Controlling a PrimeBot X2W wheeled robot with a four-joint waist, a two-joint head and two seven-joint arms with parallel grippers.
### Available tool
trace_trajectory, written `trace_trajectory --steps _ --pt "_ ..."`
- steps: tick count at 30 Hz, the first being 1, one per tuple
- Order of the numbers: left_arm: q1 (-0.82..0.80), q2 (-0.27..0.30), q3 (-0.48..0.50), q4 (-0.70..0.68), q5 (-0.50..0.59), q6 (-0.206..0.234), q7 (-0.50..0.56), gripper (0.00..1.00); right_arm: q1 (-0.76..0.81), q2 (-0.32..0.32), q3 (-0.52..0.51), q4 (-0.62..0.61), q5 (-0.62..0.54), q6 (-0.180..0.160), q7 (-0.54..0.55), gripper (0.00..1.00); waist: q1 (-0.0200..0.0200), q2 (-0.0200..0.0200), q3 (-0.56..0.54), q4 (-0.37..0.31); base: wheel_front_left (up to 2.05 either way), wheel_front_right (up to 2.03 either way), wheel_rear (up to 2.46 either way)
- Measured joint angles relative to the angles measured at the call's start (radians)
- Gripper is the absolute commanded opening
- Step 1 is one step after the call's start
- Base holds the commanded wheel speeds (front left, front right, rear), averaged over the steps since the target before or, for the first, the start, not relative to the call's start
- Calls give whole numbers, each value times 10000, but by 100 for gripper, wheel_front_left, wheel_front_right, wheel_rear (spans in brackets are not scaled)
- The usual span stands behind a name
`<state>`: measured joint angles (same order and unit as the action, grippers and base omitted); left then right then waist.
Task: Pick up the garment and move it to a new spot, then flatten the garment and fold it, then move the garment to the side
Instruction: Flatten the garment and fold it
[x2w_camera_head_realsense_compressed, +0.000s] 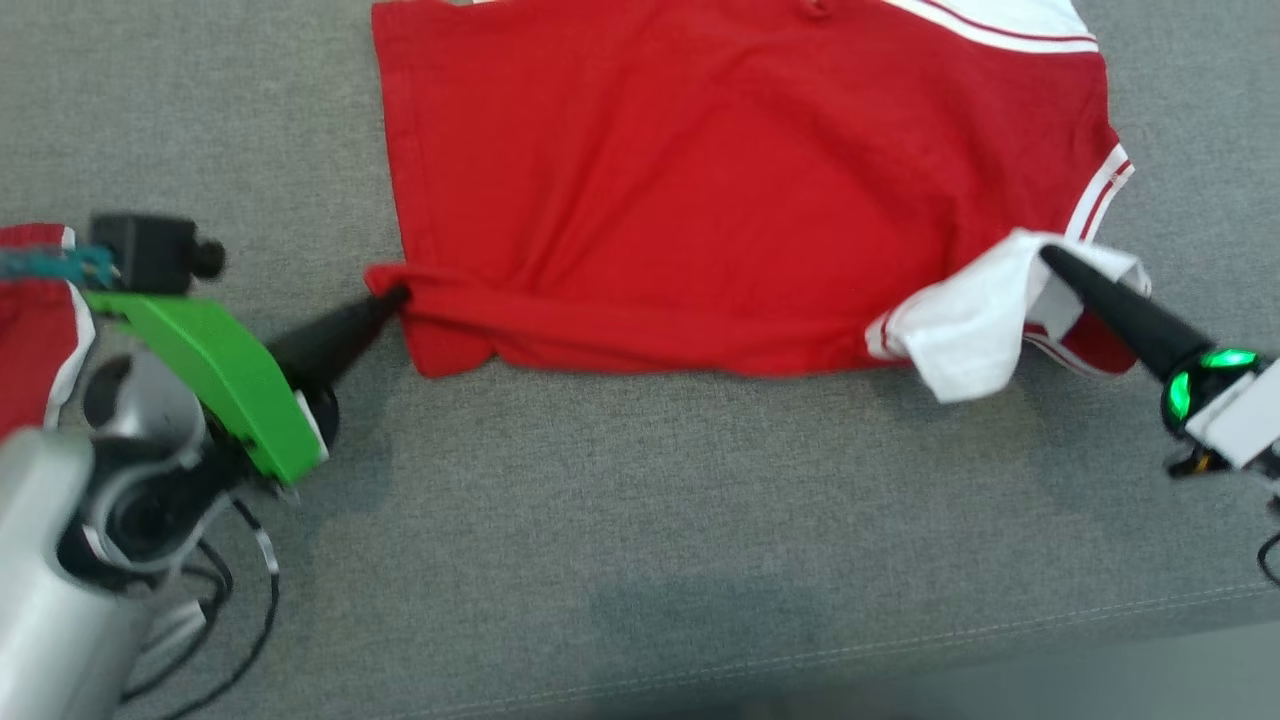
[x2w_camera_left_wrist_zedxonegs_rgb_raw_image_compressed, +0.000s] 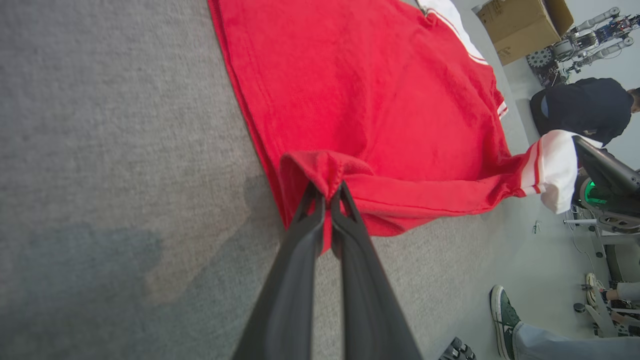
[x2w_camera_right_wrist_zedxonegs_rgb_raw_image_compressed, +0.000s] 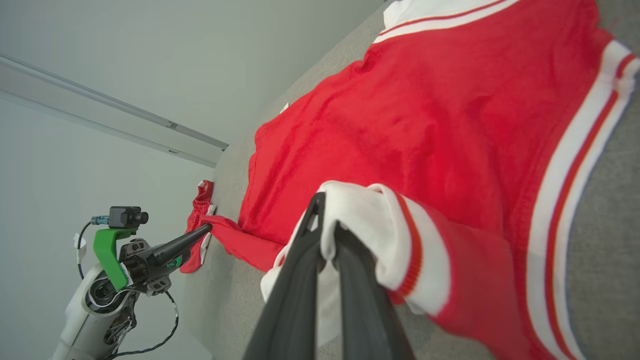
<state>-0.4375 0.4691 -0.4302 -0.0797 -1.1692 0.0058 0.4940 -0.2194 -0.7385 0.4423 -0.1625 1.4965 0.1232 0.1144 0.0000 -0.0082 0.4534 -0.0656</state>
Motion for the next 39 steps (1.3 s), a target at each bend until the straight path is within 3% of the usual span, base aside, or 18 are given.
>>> trace_trajectory --steps 3,4,6,10,14,18,22,27,32,39 --pt "-1748 -180 583 280 -328 535 439 0 -1649 42 -328 190 460 -259 606 0 0 0 388 5 0 0 0" --pt "-1748 -180 583 280 -328 535 439 0 -1649 42 -328 190 460 -259 606 0 0 0 388 5 0 0 0" --pt "-3079 -481 1093 656 -571 920 504 0 -2974 267 -706 357 719 -650 813 0 0 0 646 10 0 0 0" --pt "-5608 -1164 2220 1710 -485 1093 -232 0 -5897 1363 -1620 1035 1172 -1262 594 0 2 0 1035 27 0 0 0" --pt "-7741 -1463 3097 2153 50 1037 -1553 0 -8397 2539 -2079 1338 955 -1145 -328 0 2 0 985 52 0 0 0" --pt "-8305 -1712 2671 2426 100 617 -1779 0 -9409 2717 -1987 1419 261 -489 -876 0 1 0 652 79 0 0 0" --pt "-7210 -2107 1655 3028 -63 148 -1369 0 -8429 2525 -836 2050 -207 -244 -554 0 0 0 324 206 0 0 0" --pt "-3487 -2311 1012 4412 -612 -157 -1160 0 -4736 2656 71 3634 -102 -194 -424 0 1 0 -60 430 0 0 0" --pt "-1892 -2715 1287 4867 -1304 -566 -1498 0 -2671 2861 -134 4610 489 -186 -930 0 0 0 -444 585 0 0 0" --pt "-1043 -2627 1708 4943 -1277 -1009 -2343 0 -1721 3312 -686 4924 1039 -54 -1649 0 0 0 -1040 574 0 0 0"
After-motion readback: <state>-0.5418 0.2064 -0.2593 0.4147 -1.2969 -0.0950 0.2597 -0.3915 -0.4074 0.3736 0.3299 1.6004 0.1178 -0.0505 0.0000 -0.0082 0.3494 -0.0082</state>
